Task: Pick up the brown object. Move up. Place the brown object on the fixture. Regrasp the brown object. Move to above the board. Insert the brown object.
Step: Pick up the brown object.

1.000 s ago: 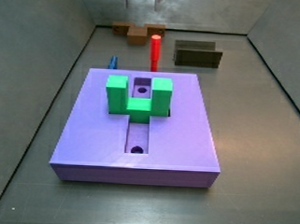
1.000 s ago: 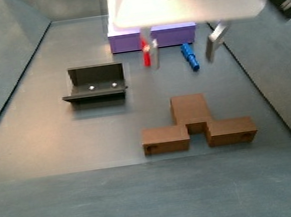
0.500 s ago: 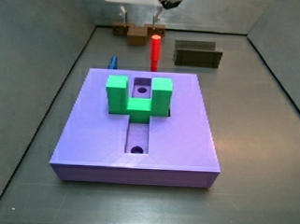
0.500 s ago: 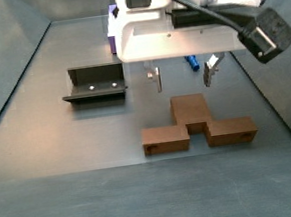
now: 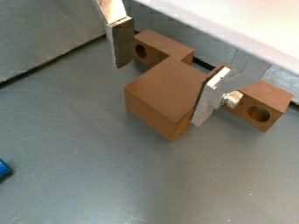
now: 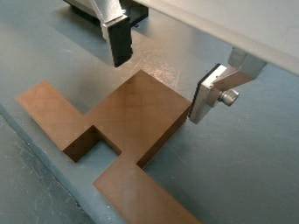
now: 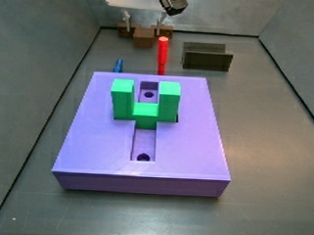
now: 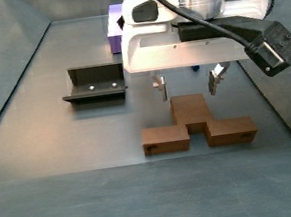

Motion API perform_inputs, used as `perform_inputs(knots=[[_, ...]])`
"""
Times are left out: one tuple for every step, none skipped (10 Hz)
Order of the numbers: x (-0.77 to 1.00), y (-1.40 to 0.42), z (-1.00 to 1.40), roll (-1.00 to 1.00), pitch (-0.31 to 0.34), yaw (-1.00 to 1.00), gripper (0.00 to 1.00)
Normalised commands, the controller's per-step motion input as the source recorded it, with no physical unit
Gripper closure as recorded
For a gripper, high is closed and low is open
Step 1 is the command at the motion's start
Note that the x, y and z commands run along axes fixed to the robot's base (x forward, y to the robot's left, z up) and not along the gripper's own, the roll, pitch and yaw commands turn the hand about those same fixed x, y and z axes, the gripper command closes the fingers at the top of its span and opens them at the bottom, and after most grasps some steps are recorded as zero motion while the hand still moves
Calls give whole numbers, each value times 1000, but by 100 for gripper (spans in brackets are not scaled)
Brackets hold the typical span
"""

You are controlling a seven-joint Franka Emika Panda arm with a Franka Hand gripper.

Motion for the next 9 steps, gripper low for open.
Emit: perform_inputs(knots=[[0,0,-160,-167,-127,-60,0],[0,0,-249,-204,-163,-46,0],[0,0,-234,-229,-173,-37,0],[0,23,-254,-246,-197,0,0],[0,51,-243,-244,-193,0,0],[0,151,-280,-243,-203,0,0],[-31,246,-300,-227,-201,0,0],[0,217,-234,-207,-153,-17,0],[0,54,-157,-167,-144,0,0]])
